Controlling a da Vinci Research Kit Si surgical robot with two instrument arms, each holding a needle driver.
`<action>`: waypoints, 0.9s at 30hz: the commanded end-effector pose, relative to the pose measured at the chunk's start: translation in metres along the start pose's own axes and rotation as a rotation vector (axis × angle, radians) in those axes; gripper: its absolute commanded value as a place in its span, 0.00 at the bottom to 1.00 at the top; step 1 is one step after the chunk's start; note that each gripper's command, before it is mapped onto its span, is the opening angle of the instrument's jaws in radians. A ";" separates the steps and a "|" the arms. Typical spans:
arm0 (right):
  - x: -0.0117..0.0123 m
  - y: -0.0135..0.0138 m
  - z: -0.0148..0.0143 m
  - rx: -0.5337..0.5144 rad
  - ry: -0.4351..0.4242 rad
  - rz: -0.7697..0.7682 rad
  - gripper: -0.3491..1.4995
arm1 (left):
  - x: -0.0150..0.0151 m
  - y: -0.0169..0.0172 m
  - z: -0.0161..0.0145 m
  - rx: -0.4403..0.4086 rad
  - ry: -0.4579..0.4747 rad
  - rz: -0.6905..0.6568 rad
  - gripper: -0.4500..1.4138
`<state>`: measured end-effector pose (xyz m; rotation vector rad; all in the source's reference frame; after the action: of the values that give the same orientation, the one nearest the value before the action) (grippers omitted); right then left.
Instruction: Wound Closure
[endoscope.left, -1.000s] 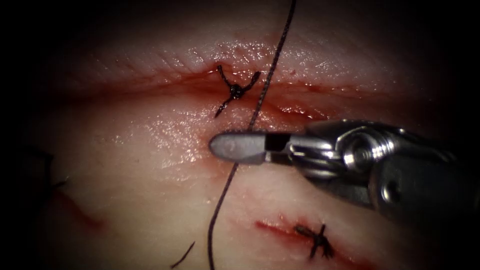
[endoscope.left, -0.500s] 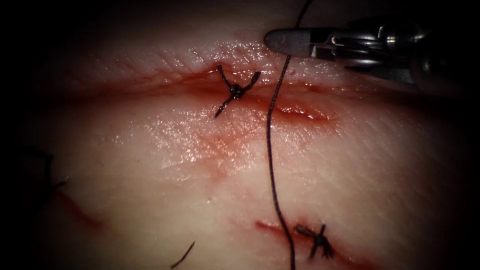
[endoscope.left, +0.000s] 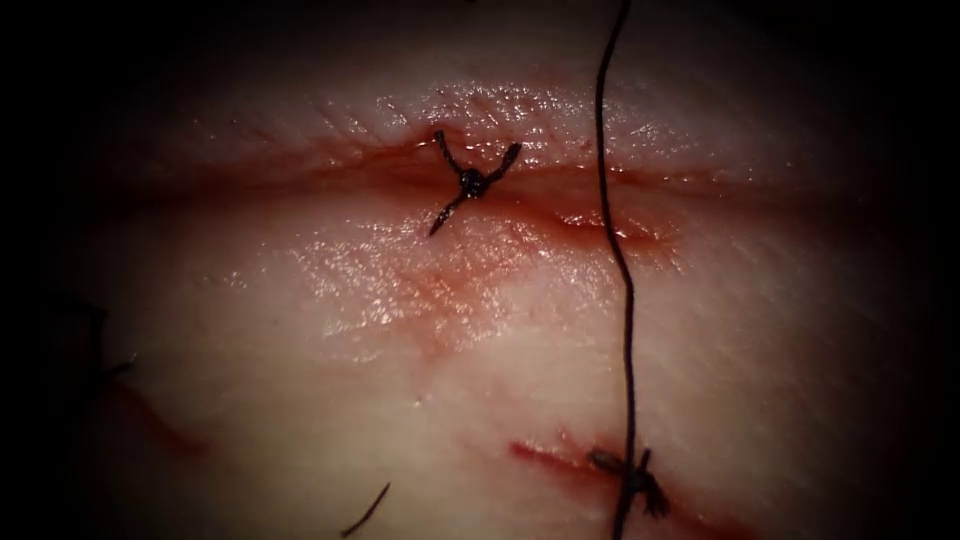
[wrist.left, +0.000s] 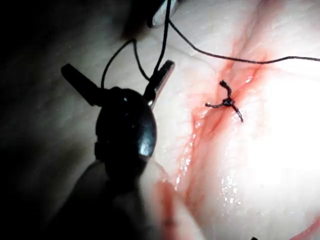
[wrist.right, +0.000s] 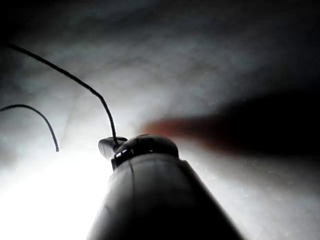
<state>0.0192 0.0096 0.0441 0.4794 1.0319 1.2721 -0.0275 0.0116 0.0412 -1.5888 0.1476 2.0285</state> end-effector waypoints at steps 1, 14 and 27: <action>0.0016 -0.0001 0.0015 0.005 0.009 -0.005 0.00 | -0.0004 0.0010 0.0004 -0.008 0.001 -0.001 0.91; 0.0078 -0.0008 0.0042 0.003 0.115 -0.178 0.09 | -0.0044 0.0136 -0.0004 -0.282 0.009 0.009 0.83; 0.0053 -0.0026 0.0009 0.086 0.142 -0.201 0.98 | -0.0039 0.0175 -0.0002 -0.373 0.045 0.182 0.80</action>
<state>0.0206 0.0135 0.0404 0.3456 1.2236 1.1017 -0.0347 -0.0046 0.0399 -1.9150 -0.0788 2.2572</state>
